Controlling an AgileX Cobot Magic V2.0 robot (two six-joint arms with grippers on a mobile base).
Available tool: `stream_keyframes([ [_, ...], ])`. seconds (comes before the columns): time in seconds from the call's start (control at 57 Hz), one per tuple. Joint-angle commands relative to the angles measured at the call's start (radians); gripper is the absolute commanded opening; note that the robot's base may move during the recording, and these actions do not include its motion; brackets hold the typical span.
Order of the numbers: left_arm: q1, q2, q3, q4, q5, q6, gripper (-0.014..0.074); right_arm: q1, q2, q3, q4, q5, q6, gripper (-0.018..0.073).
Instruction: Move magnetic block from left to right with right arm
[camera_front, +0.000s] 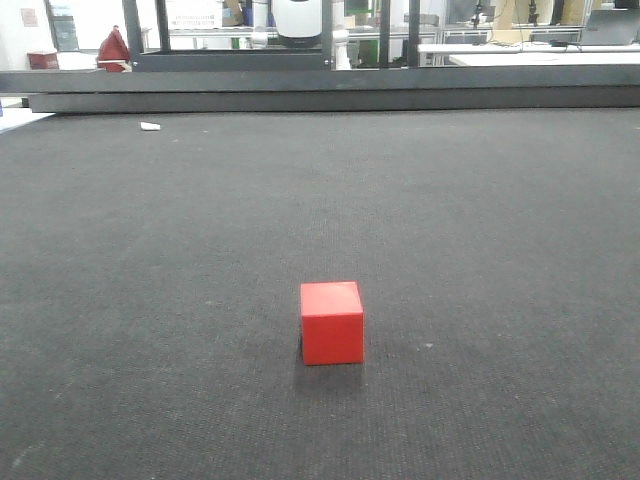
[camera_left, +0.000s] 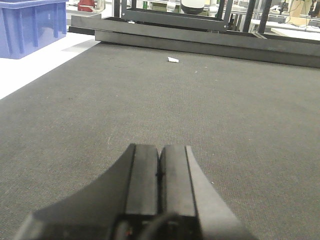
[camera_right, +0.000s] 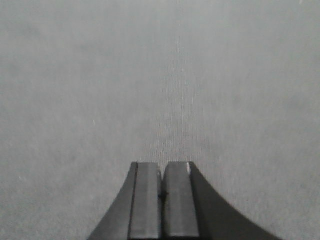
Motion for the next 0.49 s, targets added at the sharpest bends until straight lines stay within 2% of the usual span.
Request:
stream_keyframes([
  [0.0, 0.000, -0.005, 0.010, -0.003, -0.085, -0.008, -0.0126, -0.005, 0.136, -0.069, -0.003, -0.050, -0.003, 0.0029],
  [0.14, 0.000, -0.005, 0.010, -0.003, -0.085, -0.008, -0.0126, -0.004, 0.342, -0.132, -0.003, 0.001, 0.044, 0.0042],
  [0.211, 0.000, -0.005, 0.010, -0.003, -0.085, -0.008, -0.0126, 0.003, 0.420, -0.163, -0.007, 0.034, 0.079, 0.0102],
  [0.281, 0.000, -0.005, 0.010, -0.003, -0.085, -0.008, -0.0126, 0.029, 0.490, -0.202, -0.021, 0.077, 0.109, 0.0213],
  [0.333, 0.000, -0.005, 0.010, -0.003, -0.085, -0.008, -0.0126, 0.061, 0.532, -0.229, -0.039, 0.103, 0.144, 0.0333],
  [0.404, 0.000, -0.005, 0.010, -0.003, -0.085, -0.008, -0.0126, 0.117, 0.583, -0.269, -0.068, 0.138, 0.222, 0.0505],
  [0.474, 0.000, -0.005, 0.010, -0.003, -0.085, -0.008, -0.0126, 0.175, 0.625, -0.312, -0.093, 0.177, 0.291, 0.0615],
])
